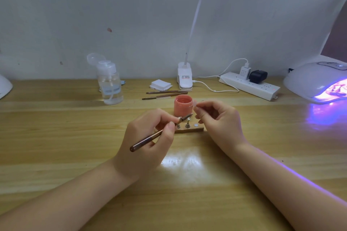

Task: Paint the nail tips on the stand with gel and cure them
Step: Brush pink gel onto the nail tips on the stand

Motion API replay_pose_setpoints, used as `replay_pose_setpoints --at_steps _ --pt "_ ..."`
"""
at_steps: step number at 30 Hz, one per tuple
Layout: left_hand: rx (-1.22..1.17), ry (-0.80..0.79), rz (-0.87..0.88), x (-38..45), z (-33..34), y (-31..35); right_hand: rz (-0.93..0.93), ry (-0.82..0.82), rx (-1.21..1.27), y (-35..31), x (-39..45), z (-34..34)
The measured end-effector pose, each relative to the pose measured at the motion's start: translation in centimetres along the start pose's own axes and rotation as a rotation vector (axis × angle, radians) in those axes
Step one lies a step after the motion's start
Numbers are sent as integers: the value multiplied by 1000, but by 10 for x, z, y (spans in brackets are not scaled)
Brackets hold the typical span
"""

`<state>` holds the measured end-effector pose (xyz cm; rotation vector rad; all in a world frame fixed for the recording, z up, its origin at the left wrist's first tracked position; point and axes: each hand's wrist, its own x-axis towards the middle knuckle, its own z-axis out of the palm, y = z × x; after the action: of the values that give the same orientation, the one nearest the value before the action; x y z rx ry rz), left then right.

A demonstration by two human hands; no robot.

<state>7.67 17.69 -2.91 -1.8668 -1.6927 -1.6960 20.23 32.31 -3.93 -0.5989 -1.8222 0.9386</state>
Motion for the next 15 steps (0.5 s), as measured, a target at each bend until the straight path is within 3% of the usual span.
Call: replay_pose_setpoints --at_steps 2,5,15 --pt "-32 40 -46 9 -2 5 24 -5 13 2 1 1" --pt "-115 90 -271 37 -4 8 31 -14 21 5 2 0" --pt "218 -173 -566 134 10 -14 43 -5 61 6 3 0"
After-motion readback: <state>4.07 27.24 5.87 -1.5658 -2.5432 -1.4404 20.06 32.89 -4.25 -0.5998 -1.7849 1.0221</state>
